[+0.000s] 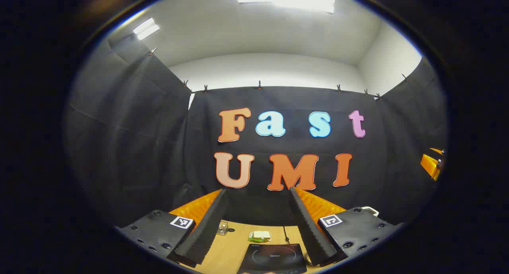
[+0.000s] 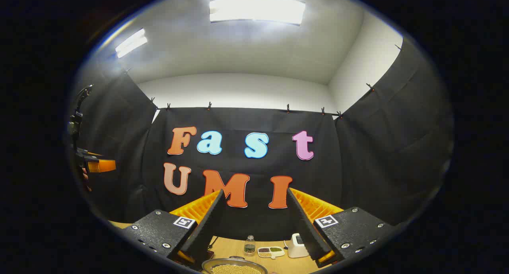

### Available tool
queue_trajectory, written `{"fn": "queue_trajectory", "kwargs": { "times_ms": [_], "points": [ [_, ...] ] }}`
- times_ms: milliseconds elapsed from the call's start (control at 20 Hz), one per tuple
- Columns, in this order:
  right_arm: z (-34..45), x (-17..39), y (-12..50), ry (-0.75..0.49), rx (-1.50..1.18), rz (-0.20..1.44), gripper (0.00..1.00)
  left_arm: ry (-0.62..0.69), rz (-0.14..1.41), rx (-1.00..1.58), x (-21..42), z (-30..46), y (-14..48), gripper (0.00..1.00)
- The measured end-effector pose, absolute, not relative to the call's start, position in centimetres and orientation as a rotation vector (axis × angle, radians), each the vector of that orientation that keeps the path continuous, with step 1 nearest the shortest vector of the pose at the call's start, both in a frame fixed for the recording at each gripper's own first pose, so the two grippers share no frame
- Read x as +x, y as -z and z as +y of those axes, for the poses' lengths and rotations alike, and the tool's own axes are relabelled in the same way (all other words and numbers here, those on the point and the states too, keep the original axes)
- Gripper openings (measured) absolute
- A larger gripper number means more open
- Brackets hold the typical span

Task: First push the handle of the pot to place it horizontally, then grasp the pot with both hands and set it on the induction cooktop.

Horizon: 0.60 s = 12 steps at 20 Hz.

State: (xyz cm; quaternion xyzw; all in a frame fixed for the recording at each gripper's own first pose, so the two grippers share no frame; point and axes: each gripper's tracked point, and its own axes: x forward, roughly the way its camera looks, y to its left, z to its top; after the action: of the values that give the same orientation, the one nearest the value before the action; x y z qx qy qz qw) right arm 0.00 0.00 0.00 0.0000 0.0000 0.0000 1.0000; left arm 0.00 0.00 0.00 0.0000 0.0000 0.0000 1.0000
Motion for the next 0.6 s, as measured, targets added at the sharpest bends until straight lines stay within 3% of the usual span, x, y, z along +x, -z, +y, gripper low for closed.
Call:
{"fn": "queue_trajectory", "kwargs": {
  "times_ms": [400,450,600],
  "points": [
    [-0.1,1.2,2.2,-0.023,0.028,0.085,0.95,0.005,0.013,0.087,0.2,-0.3,-0.2,1.00],
    [-0.1,1.3,1.9,-0.020,0.030,0.079,0.94,0.033,0.023,0.091,0.4,-1.1,0.0,0.96],
    [-0.1,1.4,1.9,-0.016,0.010,0.073,0.94,0.019,0.058,0.081,1.5,-0.3,1.0,1.00]
  ]
}}
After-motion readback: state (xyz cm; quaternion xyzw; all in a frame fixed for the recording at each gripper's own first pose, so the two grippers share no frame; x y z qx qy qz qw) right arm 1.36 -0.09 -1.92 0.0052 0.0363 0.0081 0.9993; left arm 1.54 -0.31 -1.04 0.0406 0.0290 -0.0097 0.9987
